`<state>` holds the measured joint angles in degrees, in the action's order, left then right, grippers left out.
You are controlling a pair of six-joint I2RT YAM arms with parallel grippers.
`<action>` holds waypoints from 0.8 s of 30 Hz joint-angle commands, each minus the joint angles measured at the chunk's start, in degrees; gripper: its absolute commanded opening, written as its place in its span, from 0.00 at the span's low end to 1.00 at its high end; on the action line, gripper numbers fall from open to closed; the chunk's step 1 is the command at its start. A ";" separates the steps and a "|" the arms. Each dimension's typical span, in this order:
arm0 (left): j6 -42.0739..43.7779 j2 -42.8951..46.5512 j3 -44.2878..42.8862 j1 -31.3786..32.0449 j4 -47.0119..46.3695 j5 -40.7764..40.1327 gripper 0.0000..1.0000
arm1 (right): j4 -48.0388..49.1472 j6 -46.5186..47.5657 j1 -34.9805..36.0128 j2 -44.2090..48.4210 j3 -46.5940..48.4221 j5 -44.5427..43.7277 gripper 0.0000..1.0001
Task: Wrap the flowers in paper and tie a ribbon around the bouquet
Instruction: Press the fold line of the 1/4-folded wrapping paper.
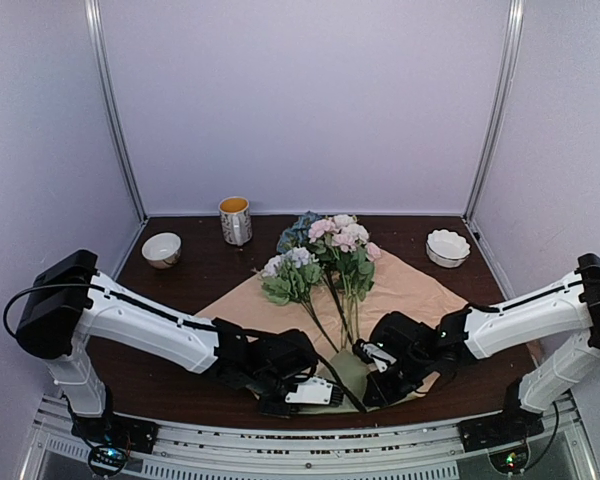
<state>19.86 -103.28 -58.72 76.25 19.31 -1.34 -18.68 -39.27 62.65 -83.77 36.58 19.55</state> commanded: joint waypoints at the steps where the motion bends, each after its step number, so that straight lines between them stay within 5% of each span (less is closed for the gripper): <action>1: -0.49 4.23 -5.07 0.43 2.47 -2.82 0.29 | -0.23 -0.99 0.28 -1.56 -2.91 -1.95 0.04; 8: 5.31 -2.24 -10.80 1.14 -2.63 -0.10 0.21 | 1.83 -1.93 0.33 -1.23 -2.55 -0.67 0.05; 12: 9.61 -8.10 -14.04 1.87 0.96 7.79 0.20 | 2.93 -2.71 0.20 -1.22 -3.55 -0.26 0.05; 16: 12.49 -13.23 -17.93 2.52 6.57 6.27 0.16 | 3.84 -3.34 0.18 -0.76 -4.76 -0.54 0.05; 24: 7.77 -9.62 -9.97 2.67 8.77 3.67 0.13 | 4.17 -3.79 0.11 -0.24 -6.61 -1.10 0.05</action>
<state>30.28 -114.76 -73.69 78.87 22.76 3.42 -10.98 -42.46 62.63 -82.24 32.49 20.62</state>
